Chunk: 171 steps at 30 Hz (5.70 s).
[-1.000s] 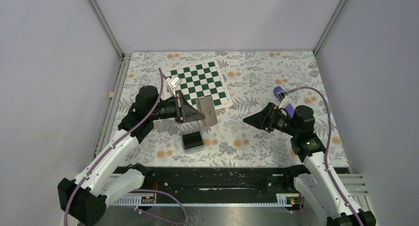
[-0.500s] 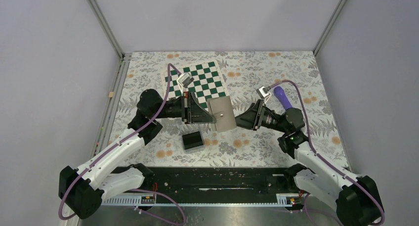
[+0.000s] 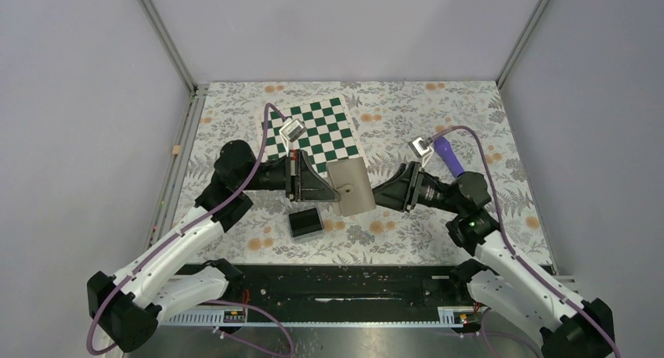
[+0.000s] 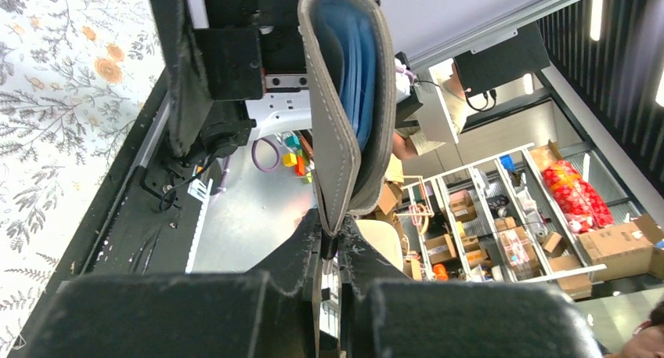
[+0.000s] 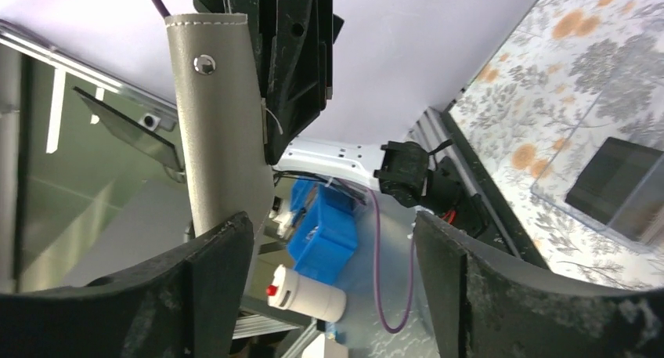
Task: Put the credit cards into the card holder
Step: Pick up the card holder from the center of the board, then open the card holder.
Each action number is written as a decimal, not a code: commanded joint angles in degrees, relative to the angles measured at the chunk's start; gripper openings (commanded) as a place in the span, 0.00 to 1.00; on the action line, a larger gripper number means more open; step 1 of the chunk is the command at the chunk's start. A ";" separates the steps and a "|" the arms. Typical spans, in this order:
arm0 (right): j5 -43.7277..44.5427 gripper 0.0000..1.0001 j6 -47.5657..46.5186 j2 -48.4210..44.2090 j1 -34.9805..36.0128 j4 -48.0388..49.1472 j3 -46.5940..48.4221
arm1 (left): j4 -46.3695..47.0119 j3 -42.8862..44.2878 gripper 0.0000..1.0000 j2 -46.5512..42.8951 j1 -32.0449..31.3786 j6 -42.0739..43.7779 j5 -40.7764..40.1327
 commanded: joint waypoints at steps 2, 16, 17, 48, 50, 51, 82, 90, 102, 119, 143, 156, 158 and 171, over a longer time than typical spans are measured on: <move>2.78 0.85 -13.87 -7.06 0.59 -20.27 9.63 | -7.21 1.45 0.00 -2.08 0.13 6.21 -2.31; -0.27 0.87 -13.56 -7.44 0.49 -22.19 13.30 | -10.31 3.04 0.00 -3.35 0.15 8.14 -1.09; -0.26 0.87 -13.54 -7.52 0.50 -22.31 13.74 | -11.71 3.09 0.00 -3.48 0.15 9.36 -1.82; -8.85 0.70 1.92 0.57 0.56 2.71 8.41 | 4.61 -0.91 0.00 -4.97 -2.24 2.06 -0.87; -9.23 0.68 2.41 0.66 0.79 3.40 8.49 | 5.27 -0.86 0.00 -4.68 -2.54 1.79 -0.99; -9.37 0.67 2.46 0.68 0.99 3.42 8.50 | 5.32 -0.78 0.00 -4.50 -2.68 1.78 -1.07; 16.49 0.00 -24.89 -4.34 4.97 -55.05 18.86 | -52.09 19.55 0.99 1.12 -12.08 25.00 -48.37; 26.21 0.00 -26.32 -3.81 5.56 -63.06 19.59 | -60.77 30.63 0.98 12.30 -25.83 23.67 -65.87; 26.78 0.00 -25.76 -4.20 6.12 -62.77 18.63 | -61.69 38.55 0.89 25.33 -30.44 21.48 -71.20; 25.76 0.00 -25.55 -3.93 6.29 -62.92 17.83 | -58.45 40.07 0.74 30.58 -30.44 19.52 -74.20; 28.51 0.00 -26.44 -3.15 6.30 -67.06 20.06 | -57.00 34.21 0.54 30.16 -30.61 18.92 -71.28; 30.45 0.00 -27.09 -3.37 6.29 -68.99 20.77 | -69.61 37.65 0.30 39.01 -30.61 20.72 -79.24; 31.23 0.00 -27.36 -3.59 6.28 -69.70 20.98 | -71.07 36.26 0.30 39.12 -30.25 20.51 -80.07; 30.94 0.00 -27.79 -4.15 6.28 -69.16 19.53 | -50.60 19.35 0.61 20.73 -23.36 21.88 -60.88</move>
